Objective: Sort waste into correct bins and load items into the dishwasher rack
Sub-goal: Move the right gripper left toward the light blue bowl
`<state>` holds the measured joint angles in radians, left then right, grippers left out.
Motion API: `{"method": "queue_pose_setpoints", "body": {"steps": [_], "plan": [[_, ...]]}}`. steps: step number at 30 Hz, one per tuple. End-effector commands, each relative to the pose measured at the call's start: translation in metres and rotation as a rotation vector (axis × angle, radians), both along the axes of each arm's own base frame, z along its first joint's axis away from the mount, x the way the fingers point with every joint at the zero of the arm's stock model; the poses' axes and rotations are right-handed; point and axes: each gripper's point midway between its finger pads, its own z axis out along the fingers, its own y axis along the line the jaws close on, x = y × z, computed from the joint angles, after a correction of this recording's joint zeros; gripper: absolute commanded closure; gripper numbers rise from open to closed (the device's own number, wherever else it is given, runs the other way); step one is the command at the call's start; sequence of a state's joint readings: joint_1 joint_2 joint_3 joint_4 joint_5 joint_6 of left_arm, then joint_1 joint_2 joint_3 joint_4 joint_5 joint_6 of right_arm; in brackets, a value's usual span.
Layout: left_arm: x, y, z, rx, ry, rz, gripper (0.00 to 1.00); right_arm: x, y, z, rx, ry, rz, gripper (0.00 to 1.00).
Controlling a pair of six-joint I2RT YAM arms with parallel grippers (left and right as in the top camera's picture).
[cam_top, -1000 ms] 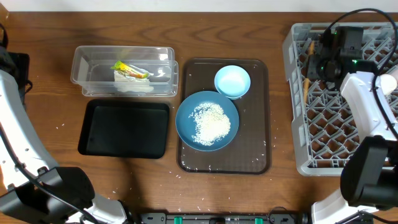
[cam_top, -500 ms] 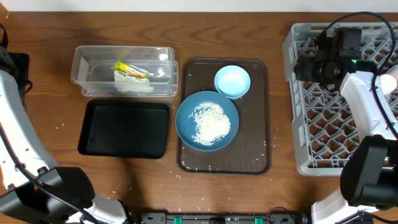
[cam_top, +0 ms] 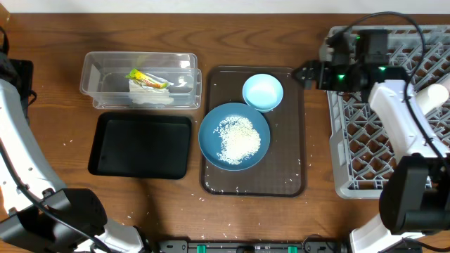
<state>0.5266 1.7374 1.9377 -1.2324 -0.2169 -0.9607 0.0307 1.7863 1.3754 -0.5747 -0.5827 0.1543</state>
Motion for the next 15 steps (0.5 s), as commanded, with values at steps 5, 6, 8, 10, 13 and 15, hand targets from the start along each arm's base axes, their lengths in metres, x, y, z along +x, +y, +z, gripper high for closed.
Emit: {"method": "queue_pose_setpoints", "body": {"steps": [5, 6, 8, 10, 13, 15], "plan": [[-0.003, 0.003, -0.003, 0.012, 0.027, -0.001, 0.08, 0.000, 0.019, 0.013, -0.043, -0.031, -0.006, 0.01], [-0.003, 0.003, -0.003, 0.012, 0.027, -0.001, 0.08, 0.001, 0.017, 0.013, -0.045, -0.035, -0.011, 0.01], [-0.003, 0.003, -0.003, 0.012, 0.027, -0.001, 0.08, 0.004, 0.011, 0.014, -0.038, -0.035, -0.034, 0.01], [-0.003, 0.003, -0.003, 0.012, 0.027, -0.001, 0.08, 0.006, 0.005, 0.015, -0.019, -0.020, -0.072, 0.01], [-0.003, 0.003, -0.003, 0.012, 0.027, -0.001, 0.08, 0.008, 0.000, 0.015, 0.014, 0.015, -0.128, 0.01], [-0.003, 0.003, -0.003, 0.012, 0.027, -0.001, 0.08, 0.005, 0.001, 0.014, 0.029, 0.045, -0.151, 0.01]]}}
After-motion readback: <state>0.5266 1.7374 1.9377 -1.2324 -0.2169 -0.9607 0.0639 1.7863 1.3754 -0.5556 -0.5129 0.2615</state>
